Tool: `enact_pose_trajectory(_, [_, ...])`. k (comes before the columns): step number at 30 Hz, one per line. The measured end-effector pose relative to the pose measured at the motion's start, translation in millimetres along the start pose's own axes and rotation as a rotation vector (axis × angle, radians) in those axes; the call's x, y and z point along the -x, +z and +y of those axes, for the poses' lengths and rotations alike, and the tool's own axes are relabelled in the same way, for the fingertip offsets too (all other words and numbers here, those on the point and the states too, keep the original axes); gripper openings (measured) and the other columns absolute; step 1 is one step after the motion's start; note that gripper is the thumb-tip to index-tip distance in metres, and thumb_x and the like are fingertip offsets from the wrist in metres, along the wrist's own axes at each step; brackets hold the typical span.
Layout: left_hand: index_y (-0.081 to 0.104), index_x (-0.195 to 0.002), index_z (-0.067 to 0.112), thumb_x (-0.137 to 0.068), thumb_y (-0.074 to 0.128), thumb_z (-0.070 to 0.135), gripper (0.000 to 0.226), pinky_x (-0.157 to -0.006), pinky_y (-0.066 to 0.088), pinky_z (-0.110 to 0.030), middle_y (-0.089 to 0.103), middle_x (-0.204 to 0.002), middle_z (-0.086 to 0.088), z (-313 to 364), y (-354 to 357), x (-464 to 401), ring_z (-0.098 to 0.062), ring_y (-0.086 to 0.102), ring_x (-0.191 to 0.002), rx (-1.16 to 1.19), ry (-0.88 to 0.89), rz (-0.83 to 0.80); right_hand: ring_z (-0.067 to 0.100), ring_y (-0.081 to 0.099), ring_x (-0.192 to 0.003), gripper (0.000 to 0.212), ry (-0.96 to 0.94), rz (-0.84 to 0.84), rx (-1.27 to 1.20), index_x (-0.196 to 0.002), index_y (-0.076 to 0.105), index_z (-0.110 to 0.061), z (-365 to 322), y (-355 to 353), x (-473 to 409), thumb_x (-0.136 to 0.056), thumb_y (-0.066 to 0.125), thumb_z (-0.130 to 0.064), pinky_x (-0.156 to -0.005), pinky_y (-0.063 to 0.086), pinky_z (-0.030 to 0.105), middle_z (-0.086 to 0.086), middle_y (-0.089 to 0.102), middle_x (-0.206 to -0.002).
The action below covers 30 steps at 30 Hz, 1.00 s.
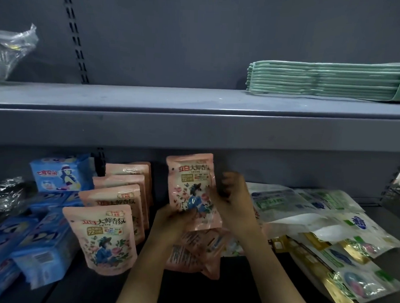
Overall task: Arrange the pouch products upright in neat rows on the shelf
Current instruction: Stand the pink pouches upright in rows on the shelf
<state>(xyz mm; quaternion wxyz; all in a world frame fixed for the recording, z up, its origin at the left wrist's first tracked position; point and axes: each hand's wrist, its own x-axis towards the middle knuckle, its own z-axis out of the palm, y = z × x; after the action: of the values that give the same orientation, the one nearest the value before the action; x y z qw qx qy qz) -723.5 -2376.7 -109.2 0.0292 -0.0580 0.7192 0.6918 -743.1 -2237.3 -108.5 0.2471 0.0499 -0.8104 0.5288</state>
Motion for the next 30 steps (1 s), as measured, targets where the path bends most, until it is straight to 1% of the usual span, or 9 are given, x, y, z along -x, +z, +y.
enact_pose_trajectory(2, [0.065,-0.084,0.012,-0.083,0.065,0.011,0.002,-0.043,0.049,-0.020,0.068,-0.055,0.002,-1.7,-2.6,3.4,-0.003,0.064,-0.045,0.111,-0.032,-0.040,0.020,0.066,-0.102,0.075,0.224,-0.155,-0.176,-0.127,0.041,-0.015,8.3,-0.1,0.2,-0.067,0.082,-0.037,-0.084,0.056,0.037,0.003,0.064,-0.115])
enact_pose_trajectory(6, [0.068,-0.090,0.016,-0.082,0.065,0.012,0.009,-0.048,0.050,-0.021,0.073,-0.065,0.004,-6.7,-5.3,0.8,-0.006,0.069,-0.058,0.137,-0.011,-0.133,0.016,0.071,-0.090,0.028,0.292,-0.413,-0.279,-0.106,0.067,-0.013,4.4,-2.8,5.6,-0.079,0.070,-0.006,-0.077,0.057,0.025,0.005,0.074,-0.100])
enact_pose_trajectory(8, [0.069,-0.092,0.017,-0.081,0.065,0.013,0.012,-0.053,0.050,-0.022,0.074,-0.074,0.001,-7.3,-5.2,-0.4,-0.006,0.070,-0.062,0.138,0.002,-0.150,0.019,0.070,-0.093,0.026,0.272,-0.408,-0.319,-0.101,0.070,-0.015,5.0,-2.2,4.8,-0.078,0.068,-0.001,-0.085,0.056,0.032,0.006,0.074,-0.101])
enact_pose_trajectory(11, [0.067,-0.098,0.019,-0.084,0.063,0.012,0.017,-0.055,0.051,-0.021,0.071,-0.082,0.003,-5.4,-2.9,-5.6,-0.002,0.068,-0.064,0.078,0.064,-0.151,0.021,0.069,-0.095,0.026,0.289,-0.396,-0.263,-0.099,0.071,-0.017,9.5,0.5,-1.8,-0.074,0.072,-0.012,-0.092,0.053,0.039,0.005,0.074,-0.101])
enact_pose_trajectory(14, [0.057,-0.106,0.015,-0.081,0.063,0.002,0.029,-0.058,0.054,-0.017,0.069,-0.097,-0.004,-0.7,4.1,-23.9,-0.006,0.069,-0.076,0.020,0.155,-0.087,0.018,0.069,-0.093,0.017,0.319,-0.314,-0.075,-0.094,0.074,-0.017,11.8,0.5,-17.3,-0.077,0.070,-0.020,-0.090,0.050,0.036,0.002,0.075,-0.096])
enact_pose_trajectory(17, [0.043,-0.116,0.010,-0.090,0.052,0.011,0.028,-0.070,0.049,-0.023,0.058,-0.112,-0.005,3.6,11.6,-48.3,-0.014,0.060,-0.090,-0.262,0.207,0.069,0.017,0.065,-0.089,0.022,0.271,-0.291,0.143,-0.097,0.074,-0.014,12.9,5.1,-36.5,-0.081,0.067,-0.028,-0.077,0.047,0.028,0.001,0.072,-0.093])
enact_pose_trajectory(21, [0.053,-0.113,0.008,-0.096,0.036,0.024,0.029,-0.079,0.048,-0.031,0.061,-0.116,-0.011,1.6,10.6,-72.5,-0.026,0.060,-0.102,-0.643,0.221,0.192,0.021,0.065,-0.088,0.026,0.259,-0.232,0.257,-0.099,0.072,-0.007,20.3,12.4,-58.2,-0.079,0.068,-0.023,-0.077,0.053,0.033,0.008,0.072,-0.097])
enact_pose_trajectory(26, [0.051,-0.120,0.005,-0.097,0.035,0.022,0.033,-0.077,0.044,-0.028,0.058,-0.123,-0.013,12.0,10.1,-84.0,-0.026,0.058,-0.108,-0.621,0.169,0.129,0.022,0.063,-0.100,0.037,0.235,-0.228,0.237,-0.116,0.059,-0.007,32.7,27.3,-67.6,-0.083,0.064,-0.022,-0.075,0.049,0.026,0.010,0.067,-0.112])
enact_pose_trajectory(30, [0.025,-0.139,0.006,-0.096,0.036,0.020,0.047,-0.085,0.044,-0.031,0.048,-0.133,-0.014,12.2,9.4,-88.6,-0.028,0.052,-0.115,-0.451,0.088,0.111,0.026,0.061,-0.104,0.028,0.210,-0.260,0.256,-0.114,0.061,-0.006,39.9,41.4,-64.3,-0.092,0.054,-0.022,-0.073,0.041,0.022,0.012,0.066,-0.114])
